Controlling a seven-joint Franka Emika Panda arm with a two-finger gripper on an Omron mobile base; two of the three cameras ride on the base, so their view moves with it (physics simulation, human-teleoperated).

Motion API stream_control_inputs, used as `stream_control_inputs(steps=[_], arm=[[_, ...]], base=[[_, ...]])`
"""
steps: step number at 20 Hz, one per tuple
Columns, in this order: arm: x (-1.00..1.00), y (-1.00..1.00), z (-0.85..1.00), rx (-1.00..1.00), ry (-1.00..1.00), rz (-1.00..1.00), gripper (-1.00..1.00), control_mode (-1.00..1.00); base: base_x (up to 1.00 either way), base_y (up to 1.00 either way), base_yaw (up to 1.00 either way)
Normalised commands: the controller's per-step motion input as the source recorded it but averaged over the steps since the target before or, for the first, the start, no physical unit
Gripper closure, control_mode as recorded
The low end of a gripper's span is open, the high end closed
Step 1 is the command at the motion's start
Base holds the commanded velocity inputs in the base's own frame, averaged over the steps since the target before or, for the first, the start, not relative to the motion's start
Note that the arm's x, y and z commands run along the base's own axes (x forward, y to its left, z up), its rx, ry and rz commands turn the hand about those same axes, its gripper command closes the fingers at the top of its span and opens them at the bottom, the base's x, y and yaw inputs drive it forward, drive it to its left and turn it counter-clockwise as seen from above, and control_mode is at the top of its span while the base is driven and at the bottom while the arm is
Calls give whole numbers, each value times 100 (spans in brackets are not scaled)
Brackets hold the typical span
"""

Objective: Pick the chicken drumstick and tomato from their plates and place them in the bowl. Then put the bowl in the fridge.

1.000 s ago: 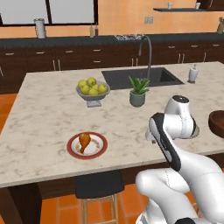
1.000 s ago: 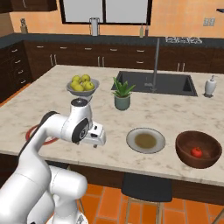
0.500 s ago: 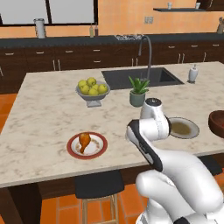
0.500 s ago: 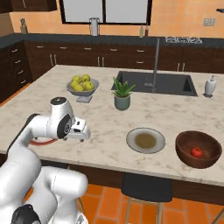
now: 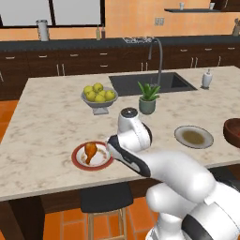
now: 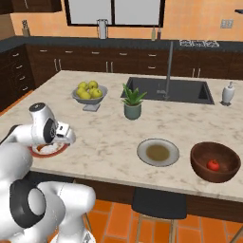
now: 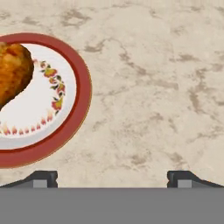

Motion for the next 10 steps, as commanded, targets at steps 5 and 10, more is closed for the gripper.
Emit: stream_control_inputs(steps=[5, 10], arm=[[39, 63, 16, 9, 4, 0, -100, -100], [40, 80, 2, 6, 3, 0, -100, -100]], base=[[0, 0, 0], [0, 0, 0]])
